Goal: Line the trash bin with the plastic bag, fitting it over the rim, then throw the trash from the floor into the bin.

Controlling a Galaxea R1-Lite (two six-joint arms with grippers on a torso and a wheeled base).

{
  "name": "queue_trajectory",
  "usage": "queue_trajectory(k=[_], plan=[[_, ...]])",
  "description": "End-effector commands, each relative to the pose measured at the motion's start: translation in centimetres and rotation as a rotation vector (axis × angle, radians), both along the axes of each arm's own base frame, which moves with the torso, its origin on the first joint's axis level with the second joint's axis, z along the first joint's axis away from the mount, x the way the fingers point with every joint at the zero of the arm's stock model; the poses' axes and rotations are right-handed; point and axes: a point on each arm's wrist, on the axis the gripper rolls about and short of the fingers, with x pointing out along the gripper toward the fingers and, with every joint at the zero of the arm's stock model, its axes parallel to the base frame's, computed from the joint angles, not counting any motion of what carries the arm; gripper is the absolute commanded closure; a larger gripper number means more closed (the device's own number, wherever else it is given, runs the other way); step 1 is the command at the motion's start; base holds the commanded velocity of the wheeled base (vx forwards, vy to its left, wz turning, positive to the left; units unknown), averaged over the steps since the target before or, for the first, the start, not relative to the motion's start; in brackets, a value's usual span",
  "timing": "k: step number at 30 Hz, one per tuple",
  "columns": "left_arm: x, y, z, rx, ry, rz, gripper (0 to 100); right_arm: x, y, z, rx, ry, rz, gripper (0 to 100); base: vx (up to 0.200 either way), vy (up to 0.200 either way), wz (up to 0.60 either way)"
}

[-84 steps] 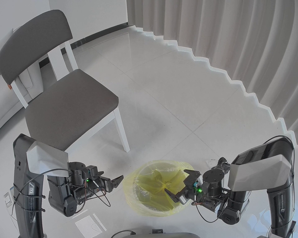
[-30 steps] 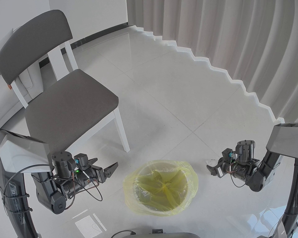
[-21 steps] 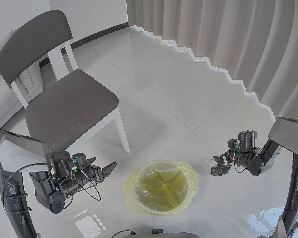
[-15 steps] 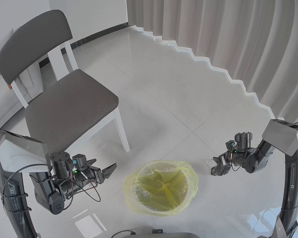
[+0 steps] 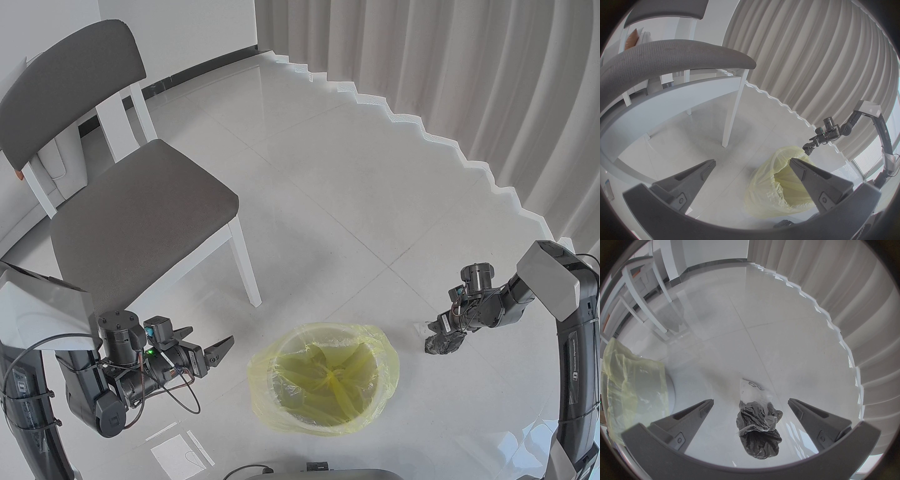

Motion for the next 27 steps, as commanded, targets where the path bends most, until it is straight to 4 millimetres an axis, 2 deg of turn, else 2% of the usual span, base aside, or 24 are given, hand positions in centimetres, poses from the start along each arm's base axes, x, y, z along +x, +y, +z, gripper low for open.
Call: queue_trajectory(k=[1,7,13,14,27], plan=[[-0.1,0.0,0.4,-0.004,-0.021,0.000,0,1.2,-0.6,-0.5,0.000,0.059,-0.014,0,0.000,0.000,0.00],[-0.2,-0.1,0.3,-0.002,-0.018,0.001,0,2.0,-0.8,-0.4,0.018,0.184,-0.050,0,0.000,0.000,0.00],[-0.2,-0.1,0.4,0.000,-0.022,0.002,0,2.4,-0.9,-0.3,0.024,0.205,-0.060,0,0.000,0.000,0.00],[-0.2,-0.1,0.4,0.000,-0.022,0.002,0,2.4,-0.9,-0.3,0.024,0.205,-0.060,100,0.000,0.000,0.00],[-0.2,-0.4,0.4,-0.002,-0.023,-0.010,0,2.2,-0.9,-0.2,0.019,0.288,-0.057,100,0.000,0.000,0.00]])
